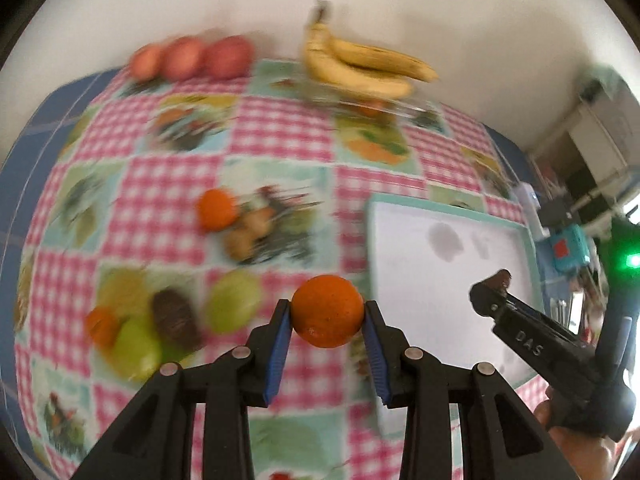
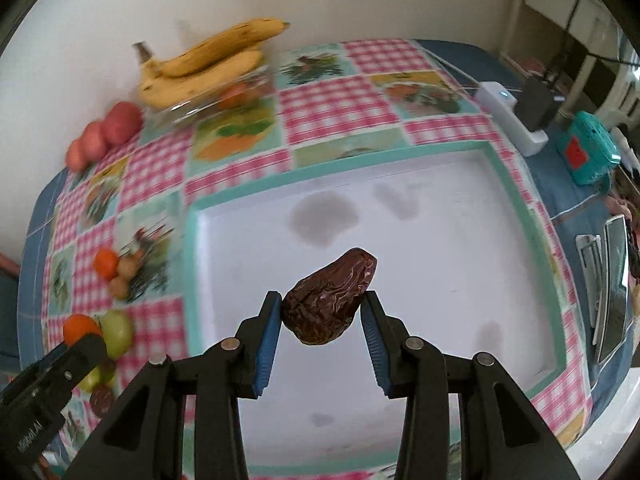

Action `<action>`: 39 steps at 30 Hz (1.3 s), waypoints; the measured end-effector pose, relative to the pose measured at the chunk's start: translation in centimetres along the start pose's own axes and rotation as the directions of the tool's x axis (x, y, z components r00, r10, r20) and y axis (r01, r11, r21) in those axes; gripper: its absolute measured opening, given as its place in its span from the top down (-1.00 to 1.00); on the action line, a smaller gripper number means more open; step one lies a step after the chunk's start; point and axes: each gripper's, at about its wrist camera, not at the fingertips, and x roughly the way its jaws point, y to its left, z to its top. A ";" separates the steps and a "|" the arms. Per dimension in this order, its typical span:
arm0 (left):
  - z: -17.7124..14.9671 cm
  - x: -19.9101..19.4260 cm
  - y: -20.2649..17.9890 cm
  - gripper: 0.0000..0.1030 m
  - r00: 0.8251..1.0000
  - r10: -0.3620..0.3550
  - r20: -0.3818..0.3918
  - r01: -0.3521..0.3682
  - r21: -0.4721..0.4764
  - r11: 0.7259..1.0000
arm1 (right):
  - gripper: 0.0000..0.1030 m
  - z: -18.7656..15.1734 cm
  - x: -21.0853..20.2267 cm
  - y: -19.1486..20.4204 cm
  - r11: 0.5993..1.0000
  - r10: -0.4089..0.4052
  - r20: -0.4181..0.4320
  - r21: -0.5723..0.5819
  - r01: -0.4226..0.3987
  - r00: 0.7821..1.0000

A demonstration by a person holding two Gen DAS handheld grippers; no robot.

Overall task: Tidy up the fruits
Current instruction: 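Carry the date into the white tray and open the right tool while the left releases the tangerine there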

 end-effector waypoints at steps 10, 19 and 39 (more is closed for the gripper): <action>1.8 6.8 -6.5 0.26 0.998 -0.027 -0.055 0.035 0.154 0.987 | 0.18 2.4 3.1 -3.9 0.997 -0.071 -0.020 0.041 0.072 0.997; 2.8 10.8 -7.7 0.26 0.996 -0.013 -0.091 0.029 0.181 0.983 | 0.18 3.7 5.4 -5.0 0.995 -0.088 -0.039 0.047 0.089 0.995; 1.8 7.6 -7.5 0.19 0.998 -0.043 -0.053 0.051 0.165 0.985 | -0.01 4.0 2.8 -5.1 0.995 -0.075 -0.007 0.060 0.076 0.997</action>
